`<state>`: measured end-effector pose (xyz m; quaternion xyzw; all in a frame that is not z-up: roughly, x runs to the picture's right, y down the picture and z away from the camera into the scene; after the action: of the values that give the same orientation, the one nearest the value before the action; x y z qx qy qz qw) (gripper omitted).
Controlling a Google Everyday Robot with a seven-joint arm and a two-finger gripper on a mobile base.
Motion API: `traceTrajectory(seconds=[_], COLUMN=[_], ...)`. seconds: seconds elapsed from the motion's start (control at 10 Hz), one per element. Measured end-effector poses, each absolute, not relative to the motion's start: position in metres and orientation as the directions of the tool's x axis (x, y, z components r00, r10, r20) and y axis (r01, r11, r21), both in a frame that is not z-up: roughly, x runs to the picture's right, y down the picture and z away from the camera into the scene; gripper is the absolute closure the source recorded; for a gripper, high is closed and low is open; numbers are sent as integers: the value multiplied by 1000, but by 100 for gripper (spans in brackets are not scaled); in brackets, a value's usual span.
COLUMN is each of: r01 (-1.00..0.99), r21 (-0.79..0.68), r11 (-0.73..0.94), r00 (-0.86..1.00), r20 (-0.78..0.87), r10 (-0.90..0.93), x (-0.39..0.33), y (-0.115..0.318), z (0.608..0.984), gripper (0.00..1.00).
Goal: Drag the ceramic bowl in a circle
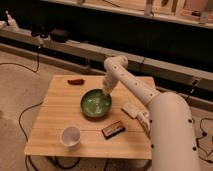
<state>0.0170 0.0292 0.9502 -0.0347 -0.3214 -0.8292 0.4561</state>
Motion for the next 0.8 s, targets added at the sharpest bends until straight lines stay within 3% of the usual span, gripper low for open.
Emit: traceTrajectory(seconds=[0.8], r01=[777], r21=[502], r11=[-381], r00=[-556], r20=[263], r10=[-788], x=[-6], y=[8], z=[955], gripper=[100])
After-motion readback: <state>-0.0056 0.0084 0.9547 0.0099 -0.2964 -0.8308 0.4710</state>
